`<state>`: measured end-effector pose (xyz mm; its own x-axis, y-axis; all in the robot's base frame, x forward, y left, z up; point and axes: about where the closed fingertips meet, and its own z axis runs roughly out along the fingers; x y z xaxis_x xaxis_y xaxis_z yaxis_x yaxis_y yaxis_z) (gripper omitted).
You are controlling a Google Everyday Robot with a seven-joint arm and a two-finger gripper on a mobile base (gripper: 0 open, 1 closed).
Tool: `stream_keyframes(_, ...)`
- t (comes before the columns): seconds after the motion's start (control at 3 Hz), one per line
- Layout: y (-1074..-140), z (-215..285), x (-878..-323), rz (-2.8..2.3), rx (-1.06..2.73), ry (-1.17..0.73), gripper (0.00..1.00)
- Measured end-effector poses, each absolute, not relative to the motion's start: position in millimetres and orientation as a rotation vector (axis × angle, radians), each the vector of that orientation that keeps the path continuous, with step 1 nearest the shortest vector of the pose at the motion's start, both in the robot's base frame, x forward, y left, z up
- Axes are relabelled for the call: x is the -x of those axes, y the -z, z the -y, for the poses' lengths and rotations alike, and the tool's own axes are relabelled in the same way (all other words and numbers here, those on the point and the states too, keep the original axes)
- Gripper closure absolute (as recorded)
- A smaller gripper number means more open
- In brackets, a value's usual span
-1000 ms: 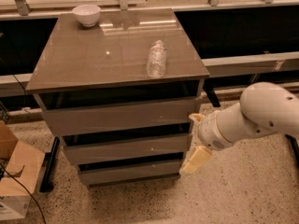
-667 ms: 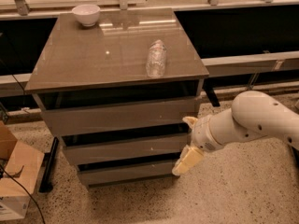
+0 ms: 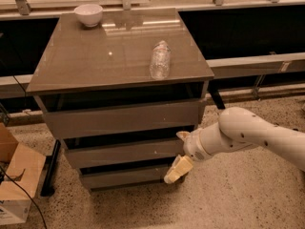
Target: Open middle drawer
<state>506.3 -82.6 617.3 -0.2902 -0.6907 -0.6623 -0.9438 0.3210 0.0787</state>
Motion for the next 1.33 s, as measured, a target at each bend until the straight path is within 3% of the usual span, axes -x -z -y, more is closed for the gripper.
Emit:
stream_keyframes(0.67, -597, 75, -513, -2.093, 1.454, -0.713, 0.00)
stream_keyframes(1.33, -578, 71, -534, -2.079, 1.352, -0.655, 0.00)
